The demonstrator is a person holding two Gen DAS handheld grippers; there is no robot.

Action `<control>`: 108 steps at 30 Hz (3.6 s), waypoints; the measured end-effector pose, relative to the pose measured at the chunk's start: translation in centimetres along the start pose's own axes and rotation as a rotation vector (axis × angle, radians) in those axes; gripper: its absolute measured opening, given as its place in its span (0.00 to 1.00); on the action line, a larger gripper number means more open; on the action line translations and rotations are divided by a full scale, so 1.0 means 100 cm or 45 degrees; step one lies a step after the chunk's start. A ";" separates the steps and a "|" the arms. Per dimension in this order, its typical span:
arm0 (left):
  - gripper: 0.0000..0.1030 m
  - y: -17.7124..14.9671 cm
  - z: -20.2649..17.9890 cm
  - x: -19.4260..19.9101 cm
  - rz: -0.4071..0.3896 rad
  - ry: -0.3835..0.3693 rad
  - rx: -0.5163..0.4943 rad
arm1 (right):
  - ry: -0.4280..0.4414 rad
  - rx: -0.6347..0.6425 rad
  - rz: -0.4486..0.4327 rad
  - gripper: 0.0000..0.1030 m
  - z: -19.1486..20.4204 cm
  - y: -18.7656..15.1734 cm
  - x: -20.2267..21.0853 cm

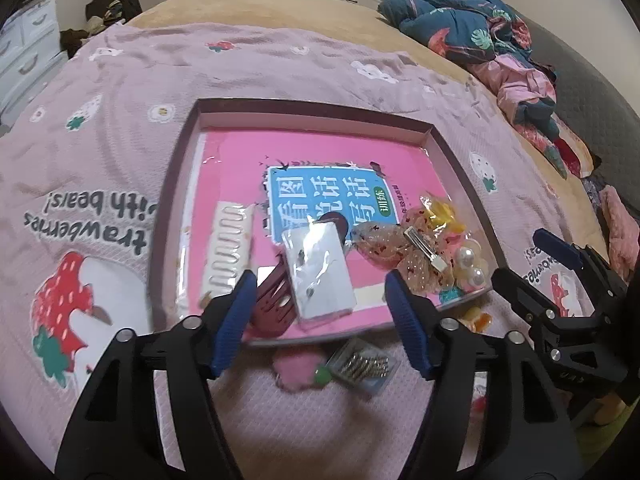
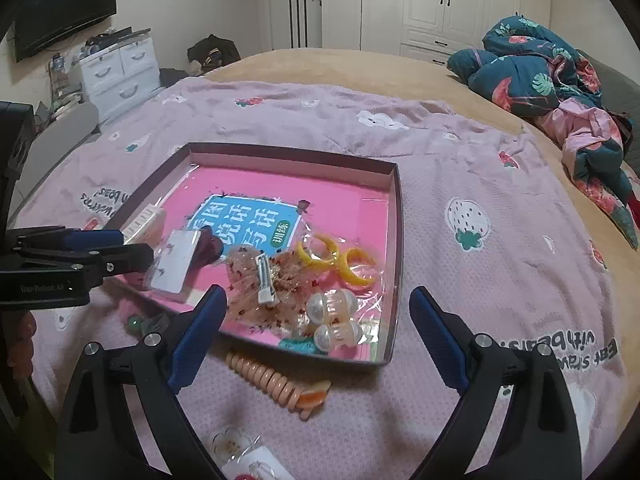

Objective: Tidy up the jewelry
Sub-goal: 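Withdraw both tools from the box toward the pompom clip and red earring card, then grasp the pink pompom clip with the left tool while the right tool grasps the red bead earring card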

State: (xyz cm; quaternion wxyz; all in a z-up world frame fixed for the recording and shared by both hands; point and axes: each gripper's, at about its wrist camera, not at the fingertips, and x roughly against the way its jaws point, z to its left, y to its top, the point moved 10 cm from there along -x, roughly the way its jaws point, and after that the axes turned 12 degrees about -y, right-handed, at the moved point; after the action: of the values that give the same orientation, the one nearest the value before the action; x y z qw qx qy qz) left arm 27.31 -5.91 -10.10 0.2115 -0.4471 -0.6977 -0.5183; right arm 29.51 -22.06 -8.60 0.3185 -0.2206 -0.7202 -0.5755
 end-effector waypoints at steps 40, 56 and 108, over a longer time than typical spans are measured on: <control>0.83 -0.056 0.008 0.066 -0.069 0.076 0.011 | 0.039 0.044 -0.032 0.92 0.014 -0.047 0.072; 0.83 -0.082 0.003 0.061 -0.020 0.084 -0.010 | 0.072 0.081 0.024 0.92 0.028 -0.078 0.073; 0.50 -0.068 0.023 -0.016 0.105 0.104 -0.030 | 0.168 0.152 0.187 0.57 0.037 -0.134 0.024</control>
State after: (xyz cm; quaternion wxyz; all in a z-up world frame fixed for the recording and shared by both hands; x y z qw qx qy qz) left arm 22.80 -4.95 -15.83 0.2555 -0.4565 -0.6633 -0.5351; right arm 17.93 -21.85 -16.64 0.4190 -0.2151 -0.7125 -0.5201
